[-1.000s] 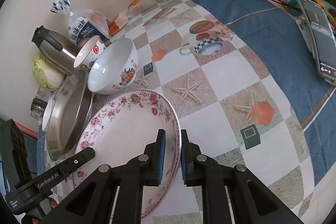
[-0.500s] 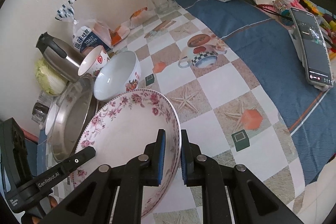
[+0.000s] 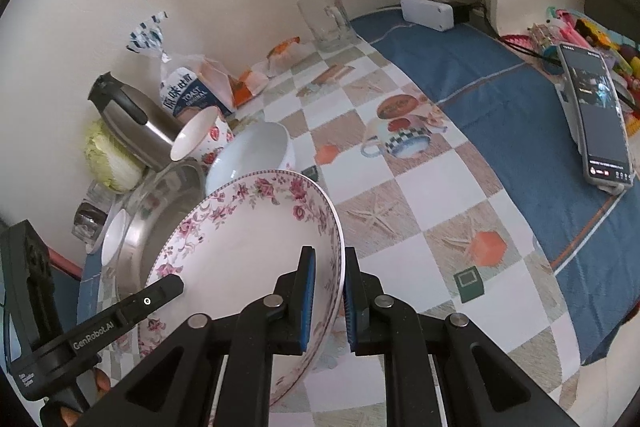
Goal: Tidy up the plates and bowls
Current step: 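Carry the pink-floral plate over the steel basin with both grippers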
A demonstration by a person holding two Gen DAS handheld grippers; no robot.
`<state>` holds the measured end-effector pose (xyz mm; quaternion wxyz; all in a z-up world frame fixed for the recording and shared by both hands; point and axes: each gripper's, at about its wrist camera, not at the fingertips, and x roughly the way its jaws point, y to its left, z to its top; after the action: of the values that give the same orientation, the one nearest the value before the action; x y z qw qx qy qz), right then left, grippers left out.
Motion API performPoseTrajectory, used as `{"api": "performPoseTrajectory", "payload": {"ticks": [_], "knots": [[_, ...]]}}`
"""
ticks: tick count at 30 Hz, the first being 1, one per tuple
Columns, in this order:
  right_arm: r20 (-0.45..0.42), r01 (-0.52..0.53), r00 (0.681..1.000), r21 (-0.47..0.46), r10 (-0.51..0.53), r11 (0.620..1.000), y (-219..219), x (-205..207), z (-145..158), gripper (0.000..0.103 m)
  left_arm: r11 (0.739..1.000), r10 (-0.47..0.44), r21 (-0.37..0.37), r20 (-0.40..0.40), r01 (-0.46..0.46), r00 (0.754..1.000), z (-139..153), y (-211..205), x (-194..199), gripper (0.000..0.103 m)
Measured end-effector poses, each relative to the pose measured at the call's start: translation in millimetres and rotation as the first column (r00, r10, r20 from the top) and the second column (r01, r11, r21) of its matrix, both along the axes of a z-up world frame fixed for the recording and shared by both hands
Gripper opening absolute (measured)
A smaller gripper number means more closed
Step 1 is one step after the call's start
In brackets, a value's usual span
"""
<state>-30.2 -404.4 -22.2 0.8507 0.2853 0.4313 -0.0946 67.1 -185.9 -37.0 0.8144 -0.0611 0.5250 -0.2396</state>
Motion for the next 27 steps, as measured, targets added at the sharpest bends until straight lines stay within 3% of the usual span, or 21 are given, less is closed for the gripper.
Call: {"api": "performPoseTrajectory", "payload": {"ticks": [9,27], "knots": [[0.043,-0.011,0.999,-0.003,0.011,1.000,17.6,10.6,11.0,0.014,1.000,0.020,0.011,0.064,-0.021,0.998,15.2,19.9,8.1,0.017],[0.033,-0.127,0.991,0.000,0.127,0.992,75.6,56.1,6.0,0.014,0.986,0.161,-0.035,0.018,-0.160,0.987,9.8,87.2,45.1,0.017]]}}
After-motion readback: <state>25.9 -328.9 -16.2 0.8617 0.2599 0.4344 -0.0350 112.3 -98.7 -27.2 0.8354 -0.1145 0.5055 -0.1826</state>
